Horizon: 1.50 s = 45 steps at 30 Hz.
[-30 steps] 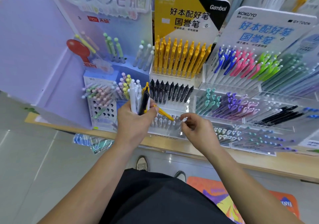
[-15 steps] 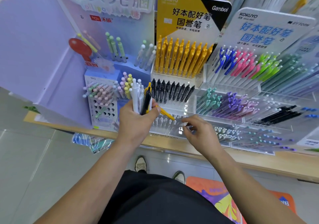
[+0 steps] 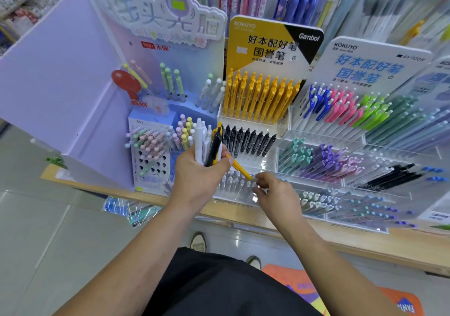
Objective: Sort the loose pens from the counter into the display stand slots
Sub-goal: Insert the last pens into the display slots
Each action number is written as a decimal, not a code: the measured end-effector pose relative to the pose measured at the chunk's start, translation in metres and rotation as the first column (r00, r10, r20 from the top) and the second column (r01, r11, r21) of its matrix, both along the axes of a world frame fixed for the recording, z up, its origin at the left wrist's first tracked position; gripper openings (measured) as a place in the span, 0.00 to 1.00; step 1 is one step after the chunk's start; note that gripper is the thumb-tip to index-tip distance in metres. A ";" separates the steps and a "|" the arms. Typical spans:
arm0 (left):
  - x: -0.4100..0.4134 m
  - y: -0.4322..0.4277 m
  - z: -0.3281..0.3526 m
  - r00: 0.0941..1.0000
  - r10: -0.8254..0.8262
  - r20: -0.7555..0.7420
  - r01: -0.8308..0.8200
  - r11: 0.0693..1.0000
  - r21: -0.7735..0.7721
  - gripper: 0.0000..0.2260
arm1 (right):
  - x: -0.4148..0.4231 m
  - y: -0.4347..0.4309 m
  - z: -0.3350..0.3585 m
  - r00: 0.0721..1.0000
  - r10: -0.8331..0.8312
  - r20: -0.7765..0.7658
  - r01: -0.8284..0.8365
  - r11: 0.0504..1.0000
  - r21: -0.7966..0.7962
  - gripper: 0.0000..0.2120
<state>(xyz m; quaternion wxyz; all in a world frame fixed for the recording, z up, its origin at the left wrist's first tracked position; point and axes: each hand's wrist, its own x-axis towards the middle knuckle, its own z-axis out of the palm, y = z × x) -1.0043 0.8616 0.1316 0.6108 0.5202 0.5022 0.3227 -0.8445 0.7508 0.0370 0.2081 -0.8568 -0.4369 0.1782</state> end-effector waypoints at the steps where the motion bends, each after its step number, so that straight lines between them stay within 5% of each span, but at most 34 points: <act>1: 0.002 0.001 0.003 1.000 0.000 0.007 0.000 1.000 -0.005 0.08 | 0.003 -0.001 0.009 0.999 0.008 -0.046 -0.007 1.000 0.024 0.14; 10: 0.036 0.019 0.038 0.988 -0.122 0.091 0.123 0.992 -0.010 0.09 | 0.012 0.035 0.130 0.913 0.233 -0.335 -0.086 0.913 0.399 0.19; 15: 0.044 0.032 0.039 0.985 -0.116 0.125 0.120 0.992 -0.027 0.09 | 0.027 0.037 0.138 0.905 0.076 -0.419 0.108 0.911 0.398 0.10; 18: 0.049 0.036 0.037 0.985 -0.091 0.146 0.099 0.994 -0.044 0.08 | 0.045 0.038 0.146 0.891 -0.015 -0.453 0.268 0.823 0.501 0.10; 21: 0.057 0.037 0.038 0.982 -0.097 0.161 0.106 0.993 -0.050 0.08 | 0.065 0.047 0.146 0.920 -0.116 -0.374 0.337 0.720 0.607 0.08; 26: 0.067 0.039 0.039 0.984 -0.113 0.135 0.117 0.993 -0.025 0.08 | 0.073 0.061 0.144 0.933 -0.181 -0.309 0.347 0.676 0.650 0.16; 34: 0.080 0.050 0.036 0.982 -0.127 0.142 0.130 0.991 -0.017 0.06 | 0.084 0.073 0.134 0.973 -0.230 0.019 0.146 0.677 0.721 0.12; 40: 0.087 0.056 0.029 0.982 -0.123 0.146 0.132 0.990 -0.052 0.06 | 0.087 0.079 0.134 0.972 -0.233 -0.039 0.195 0.700 0.687 0.14; 45: 0.092 0.056 0.025 0.975 -0.119 0.188 0.141 0.985 -0.104 0.07 | 0.085 0.080 0.128 0.970 -0.198 0.141 0.079 0.804 0.589 0.14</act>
